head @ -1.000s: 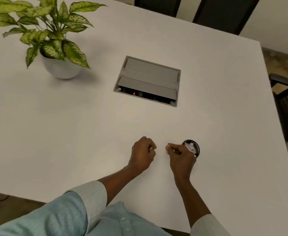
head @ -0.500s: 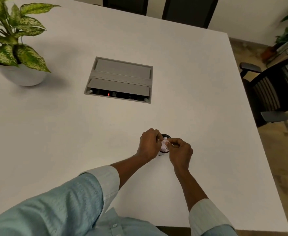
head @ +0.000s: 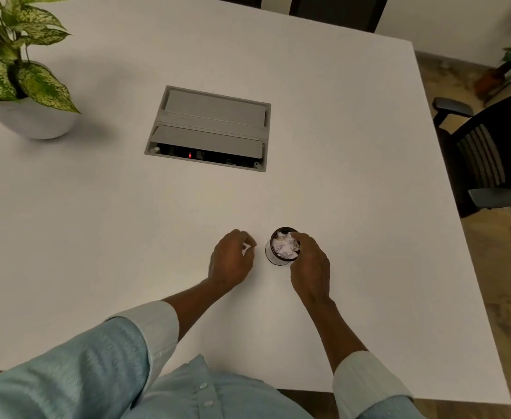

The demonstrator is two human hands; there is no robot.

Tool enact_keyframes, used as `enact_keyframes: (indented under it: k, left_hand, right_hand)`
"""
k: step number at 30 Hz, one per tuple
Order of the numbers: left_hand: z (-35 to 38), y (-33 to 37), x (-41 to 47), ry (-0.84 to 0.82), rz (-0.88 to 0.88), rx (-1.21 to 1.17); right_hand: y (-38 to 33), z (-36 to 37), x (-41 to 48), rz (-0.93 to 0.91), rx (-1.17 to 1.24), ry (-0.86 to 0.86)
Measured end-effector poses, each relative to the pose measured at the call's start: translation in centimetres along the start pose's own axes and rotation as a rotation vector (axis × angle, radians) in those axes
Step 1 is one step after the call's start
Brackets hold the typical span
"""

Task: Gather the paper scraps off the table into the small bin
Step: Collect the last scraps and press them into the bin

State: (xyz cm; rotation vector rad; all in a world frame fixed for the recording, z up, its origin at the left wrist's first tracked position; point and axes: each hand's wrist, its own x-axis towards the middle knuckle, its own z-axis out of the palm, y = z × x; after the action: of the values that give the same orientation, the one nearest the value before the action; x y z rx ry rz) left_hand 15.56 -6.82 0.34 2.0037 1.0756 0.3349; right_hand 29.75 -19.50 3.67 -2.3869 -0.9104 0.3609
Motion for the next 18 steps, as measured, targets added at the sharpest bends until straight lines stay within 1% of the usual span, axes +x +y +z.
enact_keyframes:
  k: [2, 6, 8, 14, 18]
  left_hand:
    - [-1.1, -2.6, -0.9, -0.075, -0.032, 0.144]
    - [-3.0, -7.5, -3.1, -0.298, -0.024, 0.473]
    - [-3.4, -9.6, -4.3, -0.381, 0.005, 0.600]
    - [-3.8, -12.1, -7.0, -0.466, -0.064, 0.705]
    - [-4.0, -12.2, -7.0, -0.513, -0.066, 0.715]
  right_hand:
    - [0.1, 0.2, -0.6, -0.012, -0.054, -0.031]
    - [0.8, 1.1, -1.4, -0.200, -0.276, -0.108]
    - [1.2, 1.7, -1.5, -0.230, -0.351, -0.131]
    - [3.0, 3.5, -1.0, -0.249, -0.520, -0.260]
    - [3.0, 3.9, 0.0, -0.296, -0.611, -0.282]
